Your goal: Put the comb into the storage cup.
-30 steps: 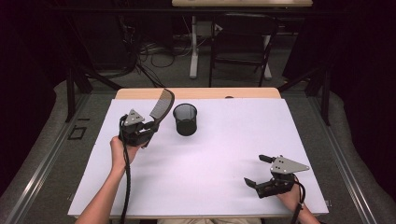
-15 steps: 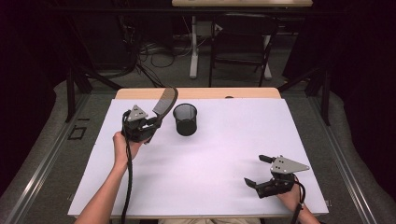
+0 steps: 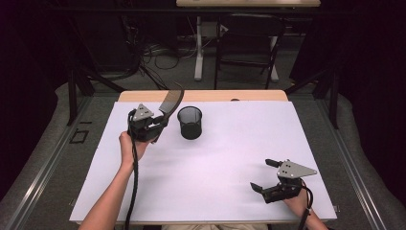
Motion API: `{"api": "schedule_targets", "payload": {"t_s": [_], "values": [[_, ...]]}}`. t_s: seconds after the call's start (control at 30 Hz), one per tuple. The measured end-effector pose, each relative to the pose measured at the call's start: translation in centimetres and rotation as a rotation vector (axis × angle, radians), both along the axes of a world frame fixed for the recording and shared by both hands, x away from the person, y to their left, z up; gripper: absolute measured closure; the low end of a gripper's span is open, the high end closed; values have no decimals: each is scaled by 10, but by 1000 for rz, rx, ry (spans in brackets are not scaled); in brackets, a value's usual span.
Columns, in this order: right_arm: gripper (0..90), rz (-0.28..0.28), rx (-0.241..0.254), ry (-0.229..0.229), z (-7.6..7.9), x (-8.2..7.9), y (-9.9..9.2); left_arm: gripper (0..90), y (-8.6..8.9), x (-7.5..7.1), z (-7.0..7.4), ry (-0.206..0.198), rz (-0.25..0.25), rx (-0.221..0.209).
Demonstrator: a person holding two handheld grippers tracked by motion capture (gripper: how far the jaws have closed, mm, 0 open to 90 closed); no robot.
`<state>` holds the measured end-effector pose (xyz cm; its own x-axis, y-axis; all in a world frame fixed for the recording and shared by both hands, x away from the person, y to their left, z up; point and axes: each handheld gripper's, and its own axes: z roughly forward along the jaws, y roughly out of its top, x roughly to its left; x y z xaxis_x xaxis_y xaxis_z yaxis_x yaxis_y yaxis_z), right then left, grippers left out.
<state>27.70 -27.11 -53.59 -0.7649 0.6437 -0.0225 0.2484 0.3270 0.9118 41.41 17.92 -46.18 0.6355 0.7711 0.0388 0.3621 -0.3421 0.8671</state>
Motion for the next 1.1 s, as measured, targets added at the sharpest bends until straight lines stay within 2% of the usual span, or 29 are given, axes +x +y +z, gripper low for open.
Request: {"api": "schedule_targets", "payload": {"t_s": [0.4,1.1], "values": [[0,0,2,-2,0,0,-1,729,-8,9,6,-21,1,-36],[0,-1,1,-2,0,0,-1,729,-22,20,16,-51,-15,-63]]}}
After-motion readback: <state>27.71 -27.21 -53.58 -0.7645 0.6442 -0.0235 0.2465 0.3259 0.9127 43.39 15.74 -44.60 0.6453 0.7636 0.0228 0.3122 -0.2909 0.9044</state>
